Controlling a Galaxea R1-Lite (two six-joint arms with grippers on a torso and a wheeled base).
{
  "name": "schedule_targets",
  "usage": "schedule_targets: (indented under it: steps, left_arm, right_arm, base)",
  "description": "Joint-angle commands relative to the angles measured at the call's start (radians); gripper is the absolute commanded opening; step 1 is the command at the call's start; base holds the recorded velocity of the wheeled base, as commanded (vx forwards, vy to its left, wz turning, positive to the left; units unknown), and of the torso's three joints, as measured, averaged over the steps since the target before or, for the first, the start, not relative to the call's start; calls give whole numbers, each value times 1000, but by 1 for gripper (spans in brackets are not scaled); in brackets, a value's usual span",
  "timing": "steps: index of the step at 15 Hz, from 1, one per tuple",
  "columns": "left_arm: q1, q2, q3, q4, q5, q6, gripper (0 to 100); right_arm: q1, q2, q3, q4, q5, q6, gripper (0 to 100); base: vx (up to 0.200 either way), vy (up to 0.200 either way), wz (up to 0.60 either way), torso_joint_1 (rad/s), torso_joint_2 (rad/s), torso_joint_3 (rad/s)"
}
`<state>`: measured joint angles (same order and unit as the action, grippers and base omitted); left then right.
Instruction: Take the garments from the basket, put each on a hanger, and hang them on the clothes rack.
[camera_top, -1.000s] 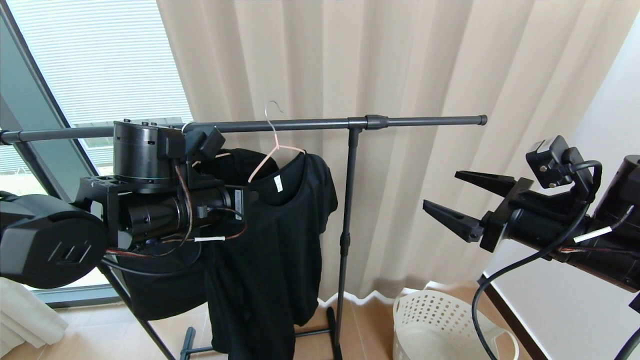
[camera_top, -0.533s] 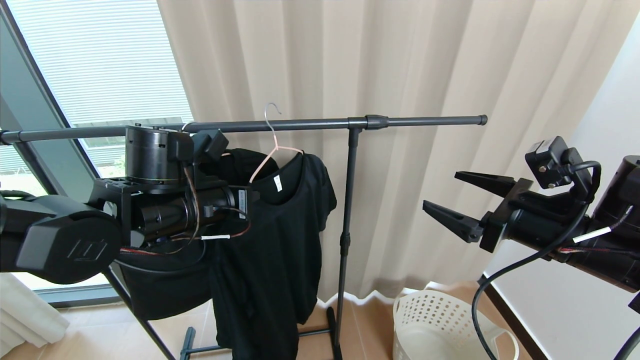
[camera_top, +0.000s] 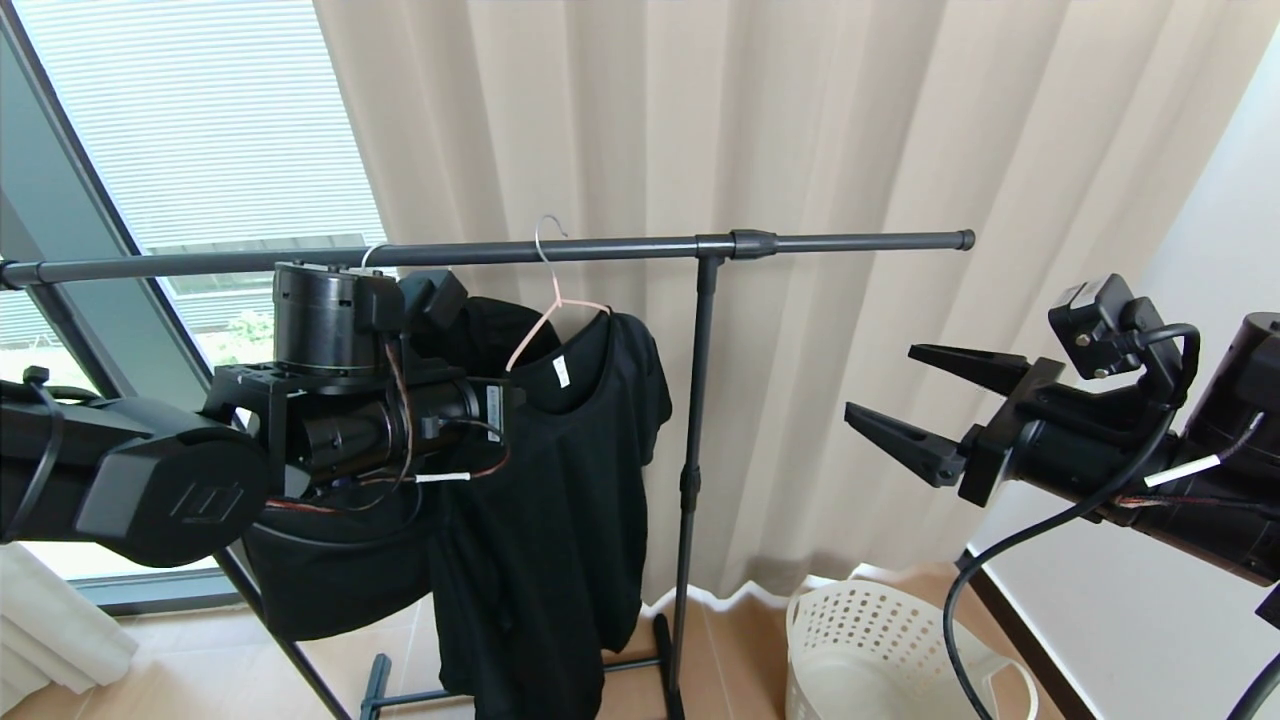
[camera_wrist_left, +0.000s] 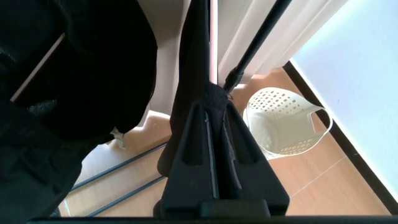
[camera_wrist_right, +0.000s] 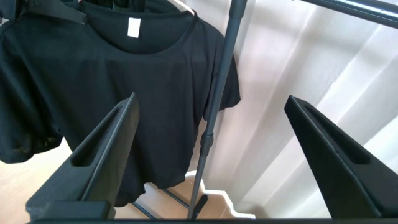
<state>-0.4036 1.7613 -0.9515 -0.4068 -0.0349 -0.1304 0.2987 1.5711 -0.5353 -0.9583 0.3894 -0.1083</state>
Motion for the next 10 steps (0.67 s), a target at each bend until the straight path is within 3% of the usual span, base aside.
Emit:
schedule_targets:
  steps: [1, 10]
  left_arm:
    - [0, 3, 2, 2, 0, -1, 0]
    - [0, 14, 20, 0, 0, 0, 0]
  right_arm:
    - [0, 1, 0, 0, 0, -1, 100]
    - [0, 0, 1, 0, 0, -1, 100]
  base:
    - [0, 0, 0, 0, 0, 0]
    - [0, 0, 0, 0, 0, 0]
